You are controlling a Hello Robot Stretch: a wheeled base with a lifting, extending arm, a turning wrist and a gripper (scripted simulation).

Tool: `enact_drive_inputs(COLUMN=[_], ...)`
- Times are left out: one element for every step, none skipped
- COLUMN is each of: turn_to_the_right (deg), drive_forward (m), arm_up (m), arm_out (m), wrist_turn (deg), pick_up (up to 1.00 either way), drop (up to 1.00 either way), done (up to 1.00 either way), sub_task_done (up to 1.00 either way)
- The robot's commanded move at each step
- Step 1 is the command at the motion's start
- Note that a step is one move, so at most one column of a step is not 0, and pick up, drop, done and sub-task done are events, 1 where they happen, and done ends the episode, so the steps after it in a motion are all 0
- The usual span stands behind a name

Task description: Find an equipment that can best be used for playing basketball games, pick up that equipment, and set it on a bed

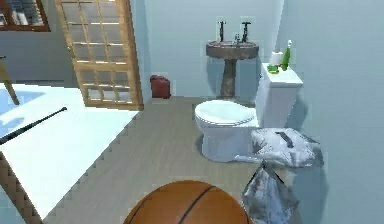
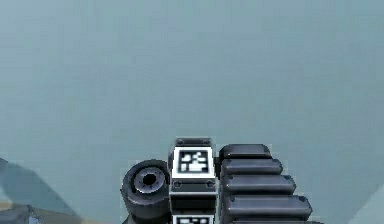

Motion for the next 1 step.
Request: enact_drive_inputs(turn_to_the_right=[9.0], drive_forward=[0.0], arm_up=[0.0], arm_out=[0.0], wrist_turn=[0.0], pick_up=[0.0], drop=[0.0], done=[0.0], sub_task_done=[0.0])
